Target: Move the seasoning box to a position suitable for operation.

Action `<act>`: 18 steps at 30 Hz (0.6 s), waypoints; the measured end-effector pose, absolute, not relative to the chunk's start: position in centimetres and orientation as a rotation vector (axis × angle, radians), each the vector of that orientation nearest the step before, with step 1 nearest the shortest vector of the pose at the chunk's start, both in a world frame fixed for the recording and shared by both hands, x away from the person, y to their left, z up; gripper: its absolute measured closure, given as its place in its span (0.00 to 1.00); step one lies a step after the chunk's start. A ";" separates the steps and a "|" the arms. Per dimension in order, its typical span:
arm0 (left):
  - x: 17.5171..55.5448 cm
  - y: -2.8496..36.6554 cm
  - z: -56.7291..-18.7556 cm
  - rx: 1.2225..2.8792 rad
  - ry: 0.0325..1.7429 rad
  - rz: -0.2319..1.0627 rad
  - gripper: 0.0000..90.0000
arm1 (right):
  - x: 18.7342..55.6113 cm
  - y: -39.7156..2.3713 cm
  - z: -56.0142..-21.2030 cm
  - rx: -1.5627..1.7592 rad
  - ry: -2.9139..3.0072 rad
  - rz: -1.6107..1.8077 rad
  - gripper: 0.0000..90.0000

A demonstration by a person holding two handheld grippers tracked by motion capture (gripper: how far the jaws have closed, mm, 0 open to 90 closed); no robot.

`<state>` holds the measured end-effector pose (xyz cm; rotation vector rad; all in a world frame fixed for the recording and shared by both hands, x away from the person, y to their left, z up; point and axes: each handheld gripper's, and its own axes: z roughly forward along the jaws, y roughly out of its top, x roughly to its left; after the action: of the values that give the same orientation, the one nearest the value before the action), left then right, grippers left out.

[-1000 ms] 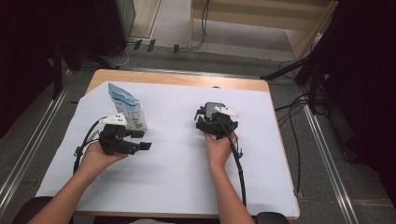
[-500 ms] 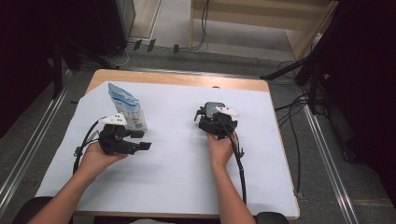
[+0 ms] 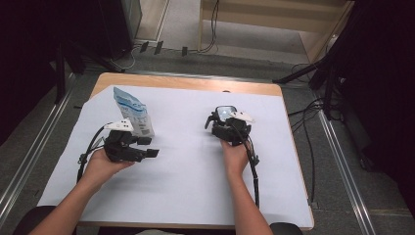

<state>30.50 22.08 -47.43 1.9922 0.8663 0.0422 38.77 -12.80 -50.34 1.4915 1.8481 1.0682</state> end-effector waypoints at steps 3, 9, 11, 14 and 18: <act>30.5 22.1 -47.4 1.992 0.868 0.043 0.41 | 38.7 -12.8 -50.3 1.477 1.864 1.061 0.18; 30.5 22.1 -47.4 1.987 0.878 0.036 0.41 | 38.2 -12.5 -49.8 1.443 1.917 1.090 0.18; 30.6 22.1 -47.4 1.977 0.887 0.017 0.41 | 37.9 -12.5 -49.4 1.424 1.934 1.110 0.18; 30.6 22.1 -47.4 1.986 0.884 0.023 0.41 | 37.5 -12.6 -48.8 1.404 1.967 1.148 0.18; 30.6 22.1 -47.4 1.987 0.882 0.023 0.41 | 36.8 -12.9 -48.0 1.365 2.006 1.197 0.18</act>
<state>30.59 22.12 -47.42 1.9866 0.8822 0.0231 36.84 -12.90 -47.95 1.3648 2.0061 1.1970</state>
